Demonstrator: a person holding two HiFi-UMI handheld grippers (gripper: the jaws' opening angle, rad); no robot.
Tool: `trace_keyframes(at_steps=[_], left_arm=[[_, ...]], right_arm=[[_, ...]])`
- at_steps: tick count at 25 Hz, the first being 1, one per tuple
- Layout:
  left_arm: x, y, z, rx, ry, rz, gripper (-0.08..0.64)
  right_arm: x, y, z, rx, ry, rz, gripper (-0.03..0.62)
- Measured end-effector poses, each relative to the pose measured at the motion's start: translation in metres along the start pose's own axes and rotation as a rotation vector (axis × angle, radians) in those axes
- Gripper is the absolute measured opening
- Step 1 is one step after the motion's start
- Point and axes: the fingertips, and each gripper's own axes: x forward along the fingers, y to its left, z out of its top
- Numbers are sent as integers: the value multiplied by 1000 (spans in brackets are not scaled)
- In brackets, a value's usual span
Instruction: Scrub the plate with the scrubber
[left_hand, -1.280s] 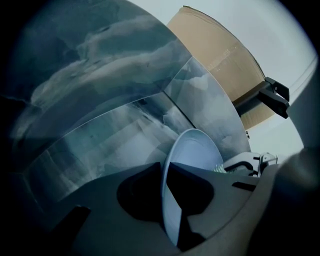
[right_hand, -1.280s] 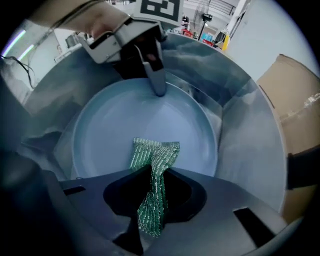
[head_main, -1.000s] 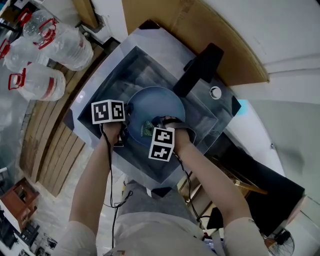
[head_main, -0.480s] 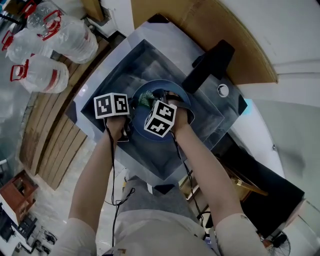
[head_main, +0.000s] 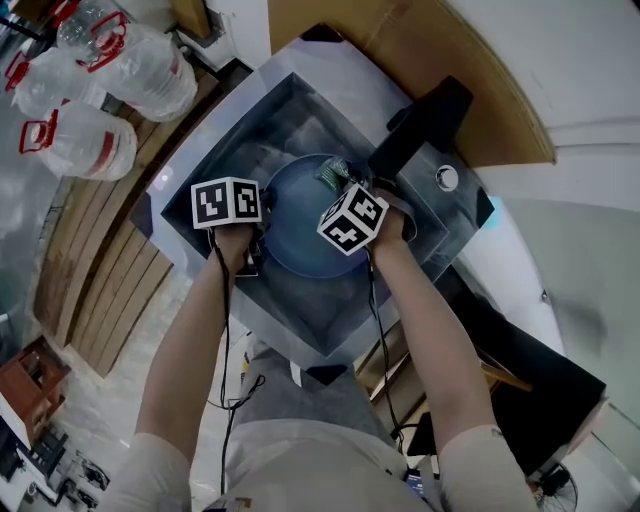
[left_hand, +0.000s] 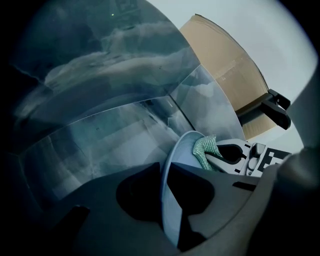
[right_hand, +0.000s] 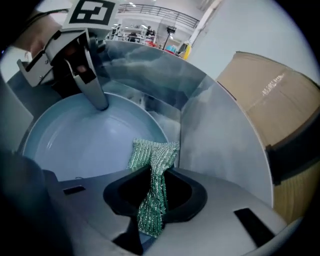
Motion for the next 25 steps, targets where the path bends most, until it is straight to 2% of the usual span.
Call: trace_keyframes(at_steps=[3, 5, 8, 11, 14, 16, 21, 25], left_arm=[[1, 0, 1, -22, -9, -16, 58], [1, 0, 1, -9, -10, -8, 57], [1, 1, -1, -8, -5, -5, 57], [1, 1, 0, -7, -5, -4, 57], [1, 1, 0, -14, -8, -5, 57], [1, 1, -1, -26, -10, -11, 58], [0, 0, 0, -36, -16, -20, 58], [0, 0, 2, -49, -20, -33, 60]], right_arm=[[-8, 4, -20, -66, 98, 3, 104], [-15, 14, -31, -99, 160, 39, 104], [-29, 39, -44, -89, 222, 168, 106], [-45, 72, -48, -86, 241, 324, 107], [-57, 112, -40, -121, 206, 463, 109], [-60, 133, -28, -147, 173, 521, 115], [-57, 161, 9, -204, 81, 588, 124], [-52, 160, 30, -137, 3, 635, 132]])
